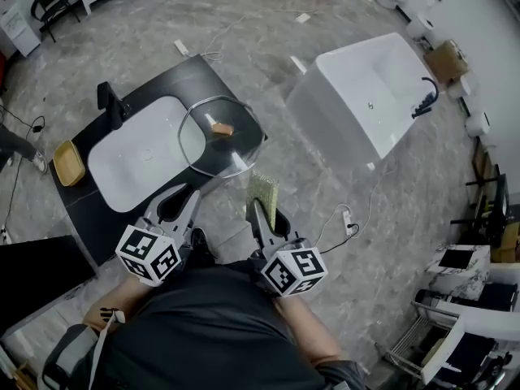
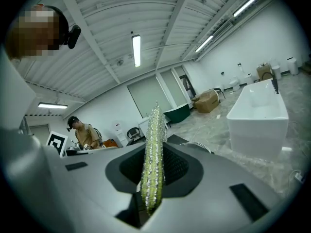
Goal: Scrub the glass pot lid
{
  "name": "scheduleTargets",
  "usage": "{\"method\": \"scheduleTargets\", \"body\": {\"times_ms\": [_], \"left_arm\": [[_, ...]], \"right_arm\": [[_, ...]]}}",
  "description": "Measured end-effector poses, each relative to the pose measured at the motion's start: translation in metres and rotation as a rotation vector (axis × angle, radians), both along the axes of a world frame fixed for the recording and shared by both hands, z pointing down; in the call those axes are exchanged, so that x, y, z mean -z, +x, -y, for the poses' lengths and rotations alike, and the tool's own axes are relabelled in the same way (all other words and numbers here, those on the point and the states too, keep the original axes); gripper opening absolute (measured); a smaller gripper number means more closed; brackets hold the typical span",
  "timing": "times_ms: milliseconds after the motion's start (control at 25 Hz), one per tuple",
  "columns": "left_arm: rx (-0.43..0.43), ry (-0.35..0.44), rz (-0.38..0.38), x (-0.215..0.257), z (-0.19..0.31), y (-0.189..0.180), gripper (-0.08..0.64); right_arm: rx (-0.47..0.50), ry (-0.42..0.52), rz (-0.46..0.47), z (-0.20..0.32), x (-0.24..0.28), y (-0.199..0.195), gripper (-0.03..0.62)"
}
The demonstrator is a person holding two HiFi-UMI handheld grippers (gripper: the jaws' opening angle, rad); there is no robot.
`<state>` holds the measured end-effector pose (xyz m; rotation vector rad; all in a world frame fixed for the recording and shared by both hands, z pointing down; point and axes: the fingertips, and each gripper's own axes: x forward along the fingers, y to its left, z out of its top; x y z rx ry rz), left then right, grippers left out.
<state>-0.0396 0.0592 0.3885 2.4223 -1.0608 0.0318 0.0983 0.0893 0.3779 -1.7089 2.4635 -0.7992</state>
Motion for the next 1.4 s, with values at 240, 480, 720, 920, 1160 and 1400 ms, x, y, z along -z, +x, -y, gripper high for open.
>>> {"method": "scheduleTargets", "body": {"times_ms": [240,480,720,920,1160,1400], "left_arm": [[0.013,-0.037,-0.018,-0.014,0.038,-0.010,0.069],[0.084,-0.060,0.016,-0.026,0.072,-0.004,0.069],[0.230,-0.052,0.072,-0.019,0.108,0.007,0.069],[0.351,-0.072,0.117,-0.008,0.130,0.017,0.070],[0.393,-0.121,0.140,-0.027,0.123,0.022,0.069],[0.385,-0.137,0.142,-0.040,0.116,-0.010,0.069]], "right_arm": [[0.009,-0.046,-0.013,0.037,-0.013,-0.007,0.055],[0.063,-0.069,0.039,0.077,-0.032,0.001,0.055],[0.174,-0.067,0.142,0.148,-0.031,0.026,0.055],[0.230,-0.082,0.158,0.202,-0.034,0.051,0.055],[0.319,-0.116,0.082,0.259,-0.072,0.054,0.055],[0.332,-0.206,0.048,0.314,-0.117,0.016,0.055]]}}
